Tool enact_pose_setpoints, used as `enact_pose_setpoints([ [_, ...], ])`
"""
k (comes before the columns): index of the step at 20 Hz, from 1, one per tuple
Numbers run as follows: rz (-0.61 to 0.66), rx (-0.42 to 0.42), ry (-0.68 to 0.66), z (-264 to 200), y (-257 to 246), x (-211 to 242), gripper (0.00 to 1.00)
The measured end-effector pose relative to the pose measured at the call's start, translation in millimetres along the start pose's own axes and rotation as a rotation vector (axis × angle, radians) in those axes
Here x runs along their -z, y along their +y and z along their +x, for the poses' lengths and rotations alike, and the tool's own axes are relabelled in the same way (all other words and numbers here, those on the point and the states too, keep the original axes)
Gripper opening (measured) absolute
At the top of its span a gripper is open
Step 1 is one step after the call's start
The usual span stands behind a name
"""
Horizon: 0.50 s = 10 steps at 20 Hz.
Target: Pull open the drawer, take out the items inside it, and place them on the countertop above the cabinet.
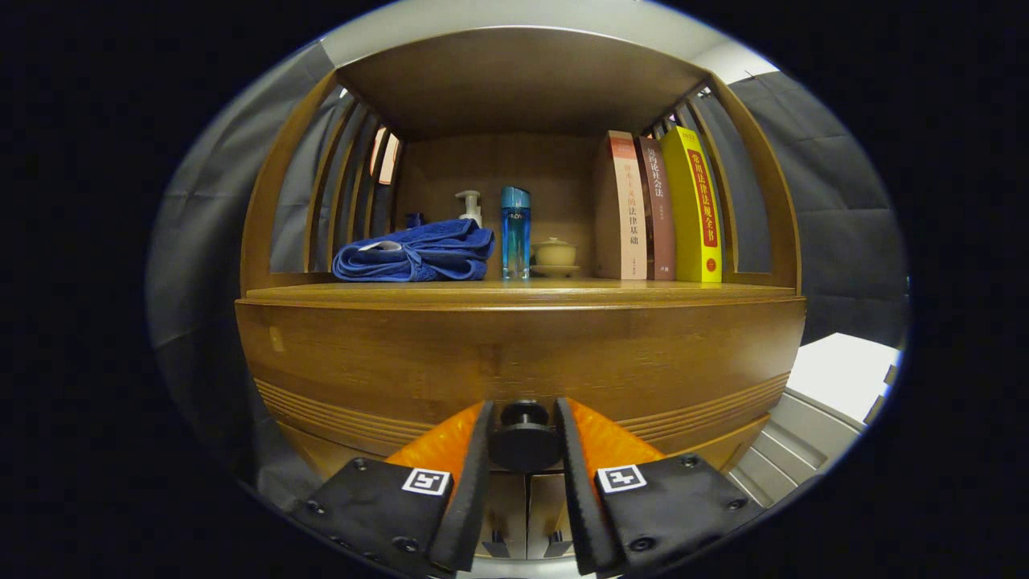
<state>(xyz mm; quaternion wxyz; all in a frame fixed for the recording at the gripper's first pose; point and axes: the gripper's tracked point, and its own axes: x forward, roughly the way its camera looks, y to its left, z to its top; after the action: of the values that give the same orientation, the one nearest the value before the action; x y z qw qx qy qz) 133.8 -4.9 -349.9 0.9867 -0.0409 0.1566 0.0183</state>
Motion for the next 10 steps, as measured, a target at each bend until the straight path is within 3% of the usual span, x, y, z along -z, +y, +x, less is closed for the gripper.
enact_pose_setpoints([
  [2, 0.048, -0.002, 0.013, 2.7, -1.6, -2.0, 0.45],
  [4, 0.055, -0.001, 0.018, 2.6, -1.7, -2.9, 0.42],
  [10, 0.015, -0.011, 0.028, -28.5, -1.3, -4.1, 0.42],
])
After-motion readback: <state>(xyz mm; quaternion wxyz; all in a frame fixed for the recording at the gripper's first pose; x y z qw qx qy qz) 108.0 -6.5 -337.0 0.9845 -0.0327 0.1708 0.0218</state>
